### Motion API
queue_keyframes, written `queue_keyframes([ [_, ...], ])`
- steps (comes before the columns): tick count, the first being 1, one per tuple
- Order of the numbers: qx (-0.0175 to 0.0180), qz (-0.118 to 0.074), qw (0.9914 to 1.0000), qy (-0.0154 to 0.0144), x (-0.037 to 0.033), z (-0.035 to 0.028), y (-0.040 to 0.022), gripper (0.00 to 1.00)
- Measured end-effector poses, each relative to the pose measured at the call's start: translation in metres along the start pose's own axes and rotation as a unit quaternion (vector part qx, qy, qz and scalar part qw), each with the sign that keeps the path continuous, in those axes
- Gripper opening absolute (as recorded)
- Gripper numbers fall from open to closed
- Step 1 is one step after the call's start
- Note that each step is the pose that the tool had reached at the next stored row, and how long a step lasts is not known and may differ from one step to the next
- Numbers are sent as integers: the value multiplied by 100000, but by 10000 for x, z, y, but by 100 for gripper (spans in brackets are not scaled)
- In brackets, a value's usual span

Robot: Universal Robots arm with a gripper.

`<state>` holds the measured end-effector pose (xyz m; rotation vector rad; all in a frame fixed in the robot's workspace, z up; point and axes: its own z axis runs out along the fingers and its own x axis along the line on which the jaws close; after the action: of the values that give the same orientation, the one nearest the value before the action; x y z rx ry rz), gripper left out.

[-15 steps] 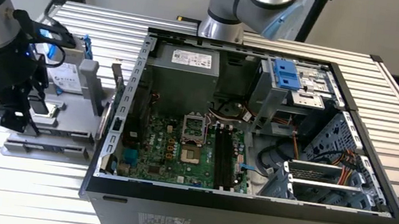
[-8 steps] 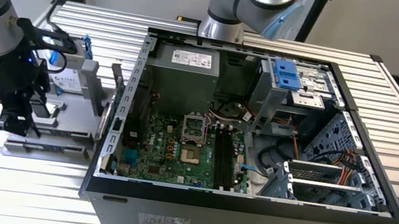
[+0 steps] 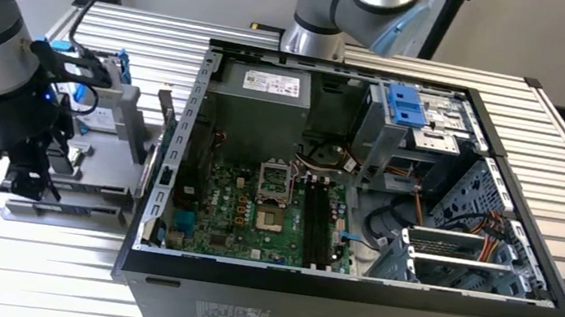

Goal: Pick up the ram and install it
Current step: 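Pick up the ram and move it above insertion slot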

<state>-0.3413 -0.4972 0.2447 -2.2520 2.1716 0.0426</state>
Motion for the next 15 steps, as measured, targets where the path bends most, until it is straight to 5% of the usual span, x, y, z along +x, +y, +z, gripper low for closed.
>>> queue_keyframes([
  [15,17,1143,99992,452,7,260,-3,100],
])
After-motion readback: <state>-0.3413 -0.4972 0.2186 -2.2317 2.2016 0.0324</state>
